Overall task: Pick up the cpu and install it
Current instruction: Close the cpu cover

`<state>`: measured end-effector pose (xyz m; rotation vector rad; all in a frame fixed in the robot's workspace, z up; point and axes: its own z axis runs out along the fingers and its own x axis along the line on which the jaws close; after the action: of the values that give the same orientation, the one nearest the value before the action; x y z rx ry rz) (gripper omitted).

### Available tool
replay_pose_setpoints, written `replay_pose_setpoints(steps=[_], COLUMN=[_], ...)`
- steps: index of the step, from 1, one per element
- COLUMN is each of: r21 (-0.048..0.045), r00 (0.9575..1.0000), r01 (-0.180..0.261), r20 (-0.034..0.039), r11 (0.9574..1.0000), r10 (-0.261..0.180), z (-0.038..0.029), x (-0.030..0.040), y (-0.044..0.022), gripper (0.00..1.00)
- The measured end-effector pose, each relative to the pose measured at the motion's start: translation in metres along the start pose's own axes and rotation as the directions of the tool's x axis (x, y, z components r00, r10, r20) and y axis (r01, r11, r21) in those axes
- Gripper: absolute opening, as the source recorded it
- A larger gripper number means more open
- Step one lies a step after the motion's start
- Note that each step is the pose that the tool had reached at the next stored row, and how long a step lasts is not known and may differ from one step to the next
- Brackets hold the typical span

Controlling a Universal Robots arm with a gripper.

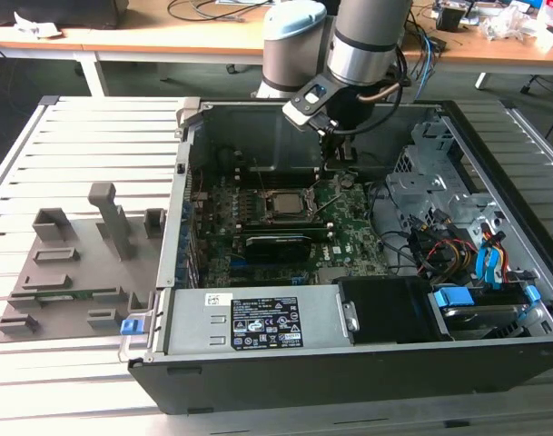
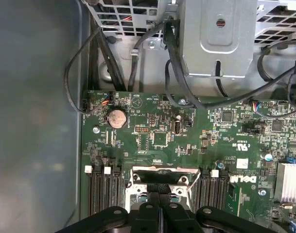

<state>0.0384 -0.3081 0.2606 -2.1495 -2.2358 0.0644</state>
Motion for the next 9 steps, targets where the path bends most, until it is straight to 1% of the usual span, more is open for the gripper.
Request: replay_pose_setpoints(steps=[2,4,5,6,7,8,9], r21=[0.0000,0.0003,0.0015,0.0058,0.0100,0.0147,0.0228], r00=[1.0000,1.0000,1.0000,1.0000,1.0000,1.0000,1.0000], r01=[0.000,0.000,0.000,0.000,0.000,0.000,0.002], r20=[0.0002,-0.0002,-0.0001,-0.0002,-0.0004,-0.0004,-0.0009], r11=[1.0000,1.0000,1.0000,1.0000,1.0000,0.9999,0.9997], r10=[0.000,0.000,0.000,0.000,0.000,0.000,-0.002], z=[-0.0020,-0.0034,-0.0039,-0.0046,-0.0050,-0.0053,-0.0036], x=[-0.0001,-0.0002,-0.0004,-0.0009,-0.0012,-0.0014,-0.0016], y=[0.0011,0.0048,0.0098,0.0212,0.0293,0.0348,0.0409], gripper=[0.11,0.11,0.11,0.11,0.11,0.11,0.11])
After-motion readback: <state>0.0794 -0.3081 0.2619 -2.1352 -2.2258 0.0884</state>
